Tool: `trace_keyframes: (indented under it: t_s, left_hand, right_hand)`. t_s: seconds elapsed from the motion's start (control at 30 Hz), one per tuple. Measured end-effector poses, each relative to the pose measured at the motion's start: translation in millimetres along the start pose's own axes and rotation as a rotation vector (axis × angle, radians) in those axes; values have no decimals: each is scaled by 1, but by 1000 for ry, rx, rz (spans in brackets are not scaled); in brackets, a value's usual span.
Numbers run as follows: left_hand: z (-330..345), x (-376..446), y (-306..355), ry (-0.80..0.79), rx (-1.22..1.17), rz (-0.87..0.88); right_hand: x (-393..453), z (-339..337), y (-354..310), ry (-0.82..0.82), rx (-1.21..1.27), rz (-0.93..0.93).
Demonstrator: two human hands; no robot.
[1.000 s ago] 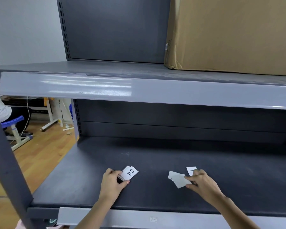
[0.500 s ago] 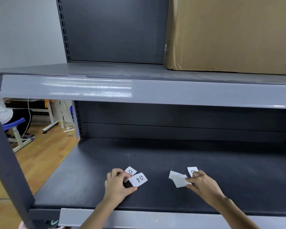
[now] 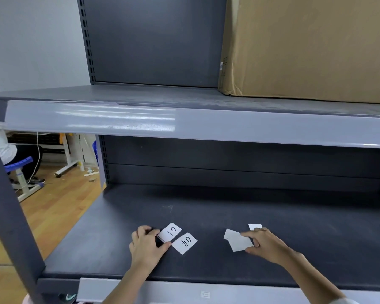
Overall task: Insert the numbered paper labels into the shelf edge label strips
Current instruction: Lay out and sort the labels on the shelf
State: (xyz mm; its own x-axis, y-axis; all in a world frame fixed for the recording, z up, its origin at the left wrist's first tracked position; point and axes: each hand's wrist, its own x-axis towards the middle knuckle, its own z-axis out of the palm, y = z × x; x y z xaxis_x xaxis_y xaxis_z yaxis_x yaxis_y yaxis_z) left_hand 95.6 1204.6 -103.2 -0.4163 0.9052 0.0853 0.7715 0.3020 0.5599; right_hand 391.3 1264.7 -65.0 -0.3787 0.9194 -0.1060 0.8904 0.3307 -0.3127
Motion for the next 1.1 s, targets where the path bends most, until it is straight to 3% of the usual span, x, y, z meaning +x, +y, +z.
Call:
trace_keyframes:
  t_s: [0.2, 0.37, 0.57, 0.7, 0.87, 1.1]
  left_hand:
    - [-2, 1, -1, 2, -10, -12]
    - [-2, 1, 0, 16, -12, -10]
    - [1, 3, -4, 22, -30, -3]
    - [0, 3, -4, 23, -32, -2]
    - [-1, 4, -4, 57, -118, 5]
    - [6, -3, -1, 42, -322, 196]
  right_hand:
    - [5, -8, -3, 5, 89, 5]
    - [19, -16, -6, 30, 302, 160]
    - [46, -12, -8, 179, 153, 366]
    - [49, -8, -5, 194, 136, 434]
    - [36, 0, -3, 302, 123, 347]
    - [15, 14, -1, 147, -44, 125]
